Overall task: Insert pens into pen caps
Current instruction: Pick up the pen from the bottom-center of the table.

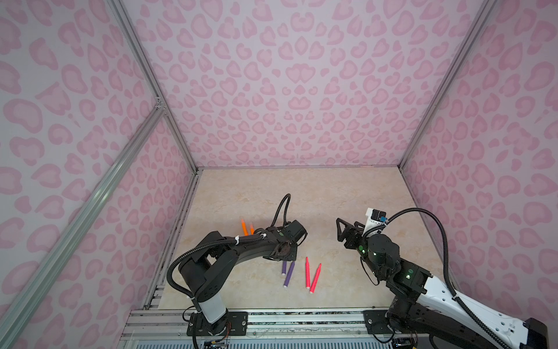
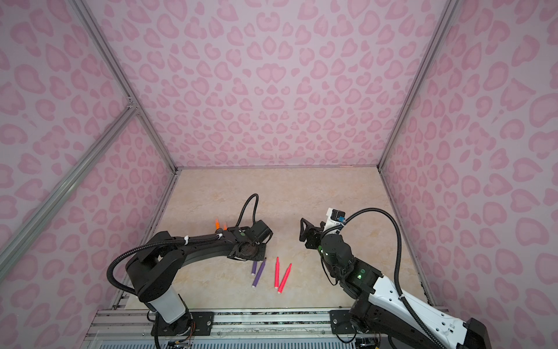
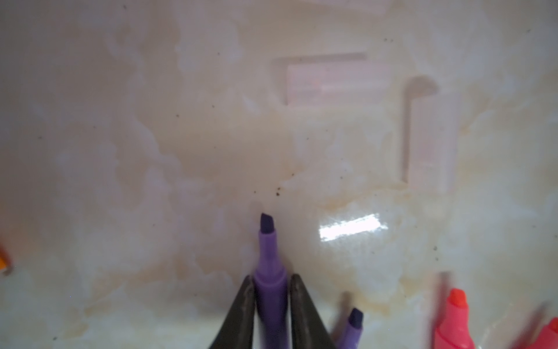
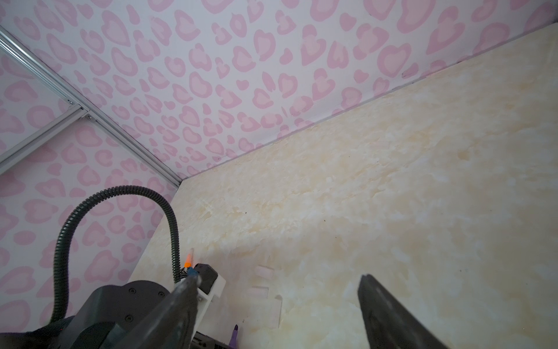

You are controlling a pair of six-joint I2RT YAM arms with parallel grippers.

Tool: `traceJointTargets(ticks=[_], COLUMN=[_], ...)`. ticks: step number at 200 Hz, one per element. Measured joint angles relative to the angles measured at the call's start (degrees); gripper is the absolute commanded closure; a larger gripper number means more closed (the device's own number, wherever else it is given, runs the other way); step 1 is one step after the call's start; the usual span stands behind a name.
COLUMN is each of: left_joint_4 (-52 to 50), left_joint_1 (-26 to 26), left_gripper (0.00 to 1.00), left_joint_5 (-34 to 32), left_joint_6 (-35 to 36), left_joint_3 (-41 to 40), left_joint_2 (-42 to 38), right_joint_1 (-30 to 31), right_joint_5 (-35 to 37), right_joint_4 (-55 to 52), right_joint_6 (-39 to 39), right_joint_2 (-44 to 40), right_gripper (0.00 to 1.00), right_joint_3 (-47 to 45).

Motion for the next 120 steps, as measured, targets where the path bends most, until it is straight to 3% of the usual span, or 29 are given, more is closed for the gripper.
traceJointTargets(ticks=[120], left_joint_4=[-0.04], left_joint_1=[-0.02], left_gripper=[0.75], left_joint_5=[0.39], left_joint_6=[0.2], left_joint_3=[-0.37], left_joint_2=[-0.57], right_joint_1=[0.0], right_joint_5=[-0.02], right_joint_4=[0.0], right_joint_6=[0.02], right_joint_2=[0.11], right_gripper=[0.16], right_joint_3=[-0.24])
